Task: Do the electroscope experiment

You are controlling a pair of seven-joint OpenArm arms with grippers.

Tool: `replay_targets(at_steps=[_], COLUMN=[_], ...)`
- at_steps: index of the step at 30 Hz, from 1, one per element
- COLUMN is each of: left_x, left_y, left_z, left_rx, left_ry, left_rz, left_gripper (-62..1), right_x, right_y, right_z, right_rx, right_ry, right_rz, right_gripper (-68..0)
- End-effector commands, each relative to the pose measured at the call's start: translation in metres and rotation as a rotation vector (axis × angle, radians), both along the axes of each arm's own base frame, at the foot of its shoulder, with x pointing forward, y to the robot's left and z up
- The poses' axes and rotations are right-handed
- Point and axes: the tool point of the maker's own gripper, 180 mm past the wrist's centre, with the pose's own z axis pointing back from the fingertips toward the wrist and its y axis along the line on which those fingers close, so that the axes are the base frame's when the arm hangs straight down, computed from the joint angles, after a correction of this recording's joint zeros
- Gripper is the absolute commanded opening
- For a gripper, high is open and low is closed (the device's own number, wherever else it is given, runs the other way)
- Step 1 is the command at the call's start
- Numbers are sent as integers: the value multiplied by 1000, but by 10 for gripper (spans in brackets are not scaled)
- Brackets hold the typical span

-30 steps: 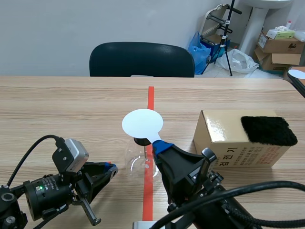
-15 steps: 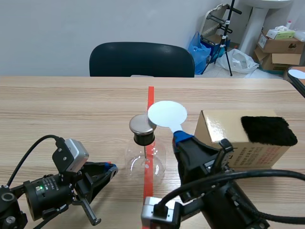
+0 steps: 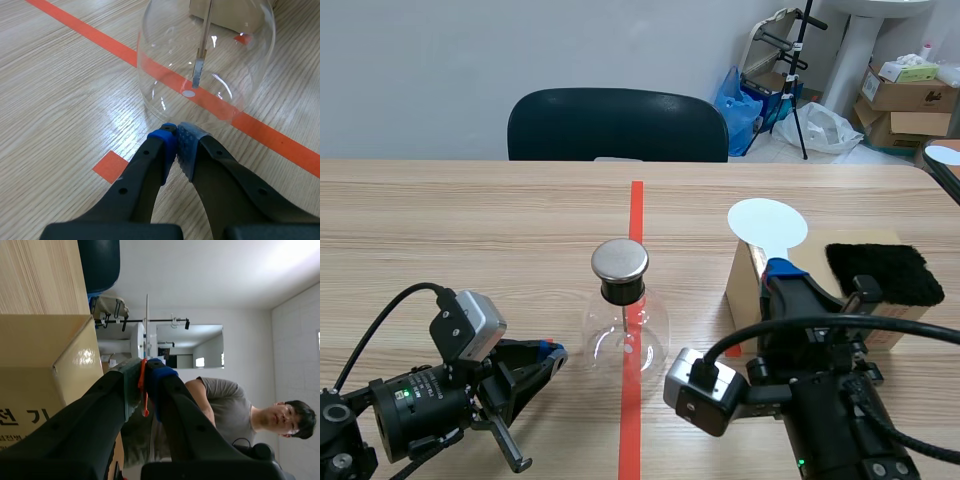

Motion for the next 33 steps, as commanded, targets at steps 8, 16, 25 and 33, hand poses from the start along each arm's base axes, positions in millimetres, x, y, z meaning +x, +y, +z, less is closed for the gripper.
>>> replay_targets(at_steps=[8,16,25,33], left_x=[2,2,2,2], left_y=[-2,-2,-2,-2], left_z=[8,8,8,8], left_rx=[-20,-20,-20,-20], left_ry=[-20,-20,-20,-20], left_rz=[-5,-5,-5,-5], left_gripper=[-582,-581,-581,-581], right_x=[8,8,8,8], right_y=[-12,-13,-13,-13], right_z=[11,11,11,11], right_rx=[2,3,3,3], right_ry=[-42,-42,-42,-42], right_rz=[-47,-51,-51,-51], right_gripper=[-665,-665,-665,-665])
